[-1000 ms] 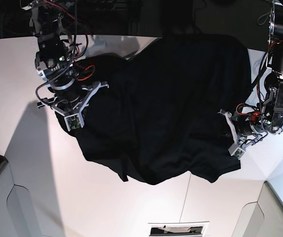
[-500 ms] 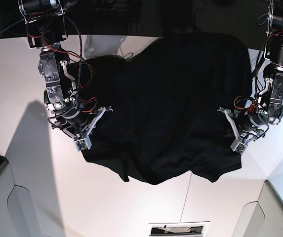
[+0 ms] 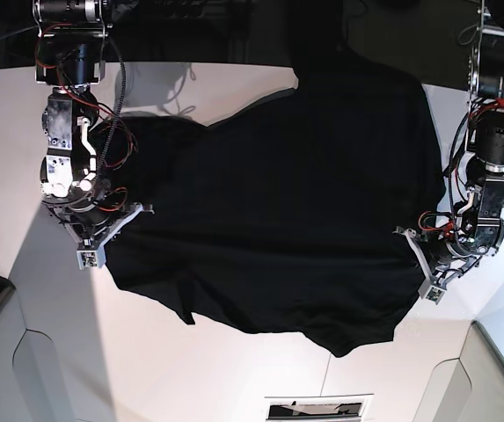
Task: Layout the t-shirt on the table in an organized manner, then fold the t-shirt properly
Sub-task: 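Lower the held shirt onto the table, spreading it between grippers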
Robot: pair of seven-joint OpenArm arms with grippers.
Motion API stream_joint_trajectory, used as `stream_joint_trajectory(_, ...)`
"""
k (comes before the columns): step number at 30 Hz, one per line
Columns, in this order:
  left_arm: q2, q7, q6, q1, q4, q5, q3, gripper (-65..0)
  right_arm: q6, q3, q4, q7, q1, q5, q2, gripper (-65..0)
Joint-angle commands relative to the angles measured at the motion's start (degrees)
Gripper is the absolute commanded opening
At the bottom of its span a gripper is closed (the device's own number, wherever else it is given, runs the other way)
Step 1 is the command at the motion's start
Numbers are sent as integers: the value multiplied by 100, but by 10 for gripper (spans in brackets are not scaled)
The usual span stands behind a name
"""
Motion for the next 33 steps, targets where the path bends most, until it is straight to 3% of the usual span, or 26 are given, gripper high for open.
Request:
stream_joint_trajectory(1,52,92,7,-184,-39,37,0,-650,-63,57,52,-94,63,-33,48,-650)
stream_joint_trajectory(8,588,61,13,-643,-369,323,2,-650,-66,57,275,-181,57,243,46,-650)
stream_joint_trajectory(16,490,-63,35,-1172,-815,468,7,-650,-76,66,1467,-437,-232,431,48,-650)
stream_joint_trajectory(19,417,-83,249,-1316,-844,474,7,-650,-81,181,1738,-463,-457,433,48,-650)
stream_joint_trajectory(23,337,-81,332,-1475,-844,514,7,-650,-90,662,2022,-514,-813,483,52,-650)
stream_joint_trajectory(28,289,151,328,-1499,-844,337,7,-650,-85,1523,2258,-566,-1165,1010,282,-650)
stream_joint_trajectory(33,221,1132,-350,-1429,-619,-688,7,-650,131,2085,2155,-750,-1180,1314,625,-650)
